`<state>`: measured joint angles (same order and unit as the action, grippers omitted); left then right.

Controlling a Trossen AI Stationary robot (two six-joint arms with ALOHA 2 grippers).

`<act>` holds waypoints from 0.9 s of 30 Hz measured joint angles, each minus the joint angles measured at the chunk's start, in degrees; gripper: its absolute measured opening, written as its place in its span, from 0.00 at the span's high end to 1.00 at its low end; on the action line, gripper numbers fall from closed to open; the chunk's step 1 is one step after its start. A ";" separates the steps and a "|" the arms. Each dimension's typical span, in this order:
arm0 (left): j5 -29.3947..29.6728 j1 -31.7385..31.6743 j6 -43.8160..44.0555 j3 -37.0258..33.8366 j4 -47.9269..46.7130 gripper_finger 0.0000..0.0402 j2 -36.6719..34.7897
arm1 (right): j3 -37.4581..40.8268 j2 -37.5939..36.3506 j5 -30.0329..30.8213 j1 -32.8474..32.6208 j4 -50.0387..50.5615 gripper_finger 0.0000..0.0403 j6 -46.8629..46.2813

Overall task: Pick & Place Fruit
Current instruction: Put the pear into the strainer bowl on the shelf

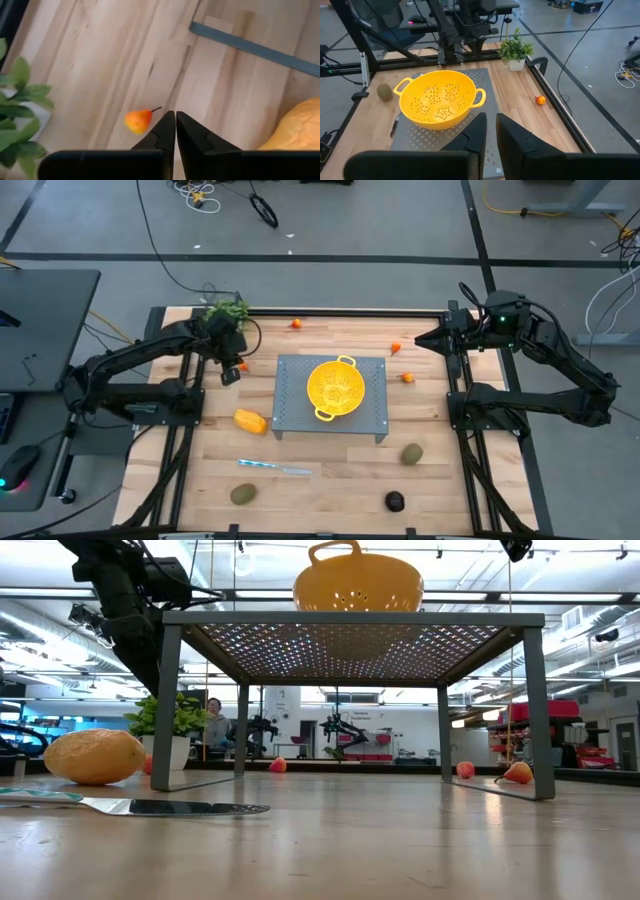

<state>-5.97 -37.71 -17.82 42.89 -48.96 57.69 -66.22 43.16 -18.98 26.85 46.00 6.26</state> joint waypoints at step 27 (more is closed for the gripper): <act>4.85 -4.81 2.58 0.02 -0.19 0.24 0.59 | 0.00 -0.02 0.94 0.02 -1.49 0.88 -0.02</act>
<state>-1.13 -42.52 -15.24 42.92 -49.16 58.28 -66.22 43.13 -18.04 26.87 44.51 6.24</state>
